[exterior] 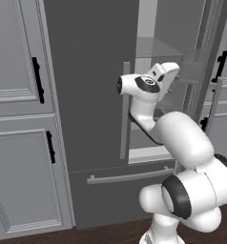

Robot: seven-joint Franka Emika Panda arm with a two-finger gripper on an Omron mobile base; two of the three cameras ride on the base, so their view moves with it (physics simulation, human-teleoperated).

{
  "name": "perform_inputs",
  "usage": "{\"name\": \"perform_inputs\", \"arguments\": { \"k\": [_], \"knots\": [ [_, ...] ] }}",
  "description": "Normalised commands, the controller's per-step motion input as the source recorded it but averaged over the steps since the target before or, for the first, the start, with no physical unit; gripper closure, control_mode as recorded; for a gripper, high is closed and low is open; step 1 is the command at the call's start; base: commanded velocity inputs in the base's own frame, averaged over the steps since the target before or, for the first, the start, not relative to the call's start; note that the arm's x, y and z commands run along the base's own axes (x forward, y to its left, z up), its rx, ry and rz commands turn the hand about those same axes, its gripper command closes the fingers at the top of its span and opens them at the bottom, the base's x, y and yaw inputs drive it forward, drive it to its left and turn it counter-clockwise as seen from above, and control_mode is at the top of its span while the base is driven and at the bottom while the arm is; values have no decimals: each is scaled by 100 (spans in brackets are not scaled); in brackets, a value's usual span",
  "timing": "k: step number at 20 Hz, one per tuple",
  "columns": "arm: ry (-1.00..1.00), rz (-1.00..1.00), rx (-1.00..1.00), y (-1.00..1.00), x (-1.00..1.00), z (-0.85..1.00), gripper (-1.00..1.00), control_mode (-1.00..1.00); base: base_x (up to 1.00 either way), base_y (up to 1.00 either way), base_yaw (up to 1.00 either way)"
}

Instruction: Take the strawberry from the fridge and place it on top of the pancake, located on the dining counter.

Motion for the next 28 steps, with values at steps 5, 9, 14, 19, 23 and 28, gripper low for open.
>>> {"name": "perform_inputs", "arguments": {
  "k": [5,9,14,19,23,28],
  "knots": [
    [-6,-6,8,-100,-41,0,-100,-100,0,0,0],
    [-5,-3,8,-100,-26,0,-100,-100,0,0,0],
    [-4,-2,7,-100,-7,1,-100,-100,0,0,0],
    [-4,0,7,-100,0,3,-100,-100,0,0,0],
    [-5,0,6,-100,0,0,-100,-100,0,0,0],
    [-8,-1,11,-56,-52,9,-100,-100,0,0,0]
  ]
}}
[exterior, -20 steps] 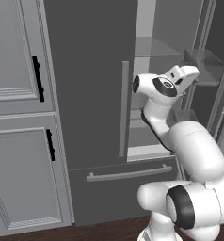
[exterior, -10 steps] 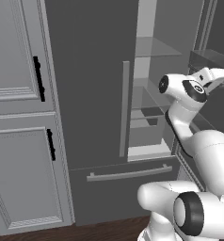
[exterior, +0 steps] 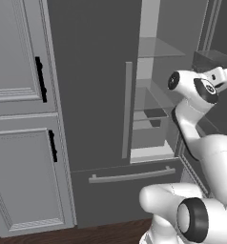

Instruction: Take the strawberry from the fridge and place it on top of the pancake, located on the dining counter.

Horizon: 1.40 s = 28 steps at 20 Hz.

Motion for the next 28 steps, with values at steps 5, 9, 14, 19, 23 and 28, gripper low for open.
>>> {"name": "perform_inputs", "arguments": {
  "k": [5,9,14,19,23,28],
  "knots": [
    [-4,0,5,37,-98,7,-100,-100,0,0,0],
    [0,1,0,98,-83,-14,-100,-100,0,0,0],
    [-4,3,14,100,-49,-33,-100,-100,0,0,0],
    [-2,22,34,90,-1,-46,-100,-100,0,0,0],
    [0,37,37,68,23,-12,-100,-100,0,0,0],
    [0,34,37,54,60,0,-100,-100,0,0,0]
  ]
}}
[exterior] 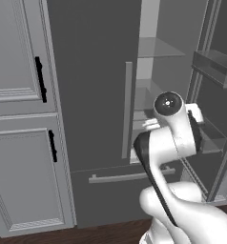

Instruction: Take the strawberry from the fridge and place it on top of the pancake, located on the dining counter.

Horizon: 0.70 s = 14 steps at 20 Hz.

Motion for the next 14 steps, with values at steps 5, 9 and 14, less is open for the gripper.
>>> {"name": "perform_inputs", "arguments": {
  "k": [5,9,14],
  "knots": [
    [0,28,34,44,83,0,-100,-100,0,0,0],
    [-1,25,33,43,88,-5,-100,-100,0,0,0],
    [-14,20,18,7,84,0,-100,-100,0,0,0]
  ]
}}
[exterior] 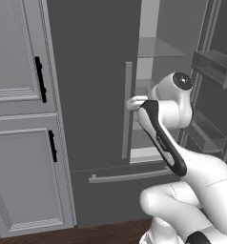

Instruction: Take the strawberry from the fridge and place it on top of the pancake, located on the dining counter.

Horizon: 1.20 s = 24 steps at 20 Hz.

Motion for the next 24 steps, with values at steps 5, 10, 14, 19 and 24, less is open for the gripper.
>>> {"name": "perform_inputs", "arguments": {
  "k": [5,10,14,19,24],
  "knots": [
    [-5,4,3,0,71,-4,-100,-100,0,0,0],
    [0,-2,-7,13,56,0,-100,-100,0,0,0],
    [0,-4,-10,26,52,-1,-100,-100,0,0,0],
    [0,-3,-7,7,49,-9,-100,-100,0,0,0],
    [1,-5,-2,0,62,-13,-100,-100,0,0,0]
  ]
}}
